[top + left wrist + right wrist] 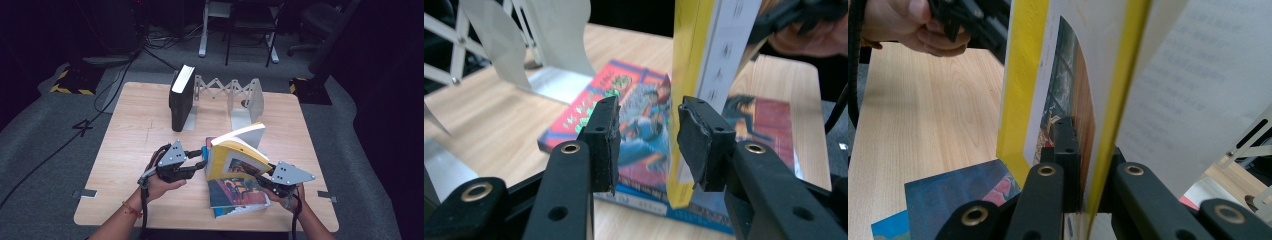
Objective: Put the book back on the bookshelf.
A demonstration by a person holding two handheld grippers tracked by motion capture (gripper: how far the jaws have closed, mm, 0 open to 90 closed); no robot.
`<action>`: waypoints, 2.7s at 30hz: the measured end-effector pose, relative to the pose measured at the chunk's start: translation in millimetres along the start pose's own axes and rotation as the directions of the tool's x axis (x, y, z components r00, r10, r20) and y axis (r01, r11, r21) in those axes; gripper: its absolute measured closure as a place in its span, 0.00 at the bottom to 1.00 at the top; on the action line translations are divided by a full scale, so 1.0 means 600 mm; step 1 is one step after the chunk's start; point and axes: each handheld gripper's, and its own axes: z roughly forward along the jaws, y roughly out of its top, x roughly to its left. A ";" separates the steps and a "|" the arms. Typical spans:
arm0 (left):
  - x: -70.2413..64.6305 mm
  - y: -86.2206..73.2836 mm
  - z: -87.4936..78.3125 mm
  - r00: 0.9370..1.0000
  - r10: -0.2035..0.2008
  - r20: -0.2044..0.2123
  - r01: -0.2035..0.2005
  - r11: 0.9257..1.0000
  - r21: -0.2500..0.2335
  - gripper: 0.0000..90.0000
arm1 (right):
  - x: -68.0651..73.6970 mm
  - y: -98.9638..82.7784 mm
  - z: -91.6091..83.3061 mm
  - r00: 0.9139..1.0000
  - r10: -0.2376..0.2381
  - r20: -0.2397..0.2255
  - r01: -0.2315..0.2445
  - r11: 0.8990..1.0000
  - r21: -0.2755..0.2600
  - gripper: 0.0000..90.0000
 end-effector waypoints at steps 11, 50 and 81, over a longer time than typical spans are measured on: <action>-0.033 -0.034 0.024 0.999 0.042 0.026 -0.044 0.994 0.096 0.59 | 0.005 -0.002 -0.002 1.000 0.001 0.008 -0.001 1.000 -0.007 0.96; -0.047 0.049 0.068 0.991 0.100 0.084 -0.091 0.990 -0.105 0.81 | -0.029 -0.016 -0.029 0.990 0.078 0.120 -0.080 0.997 0.014 0.51; -0.058 0.093 0.076 0.987 0.117 0.109 -0.098 0.982 -0.163 0.79 | -0.020 -0.041 0.020 0.989 0.116 0.091 -0.124 0.988 0.093 0.43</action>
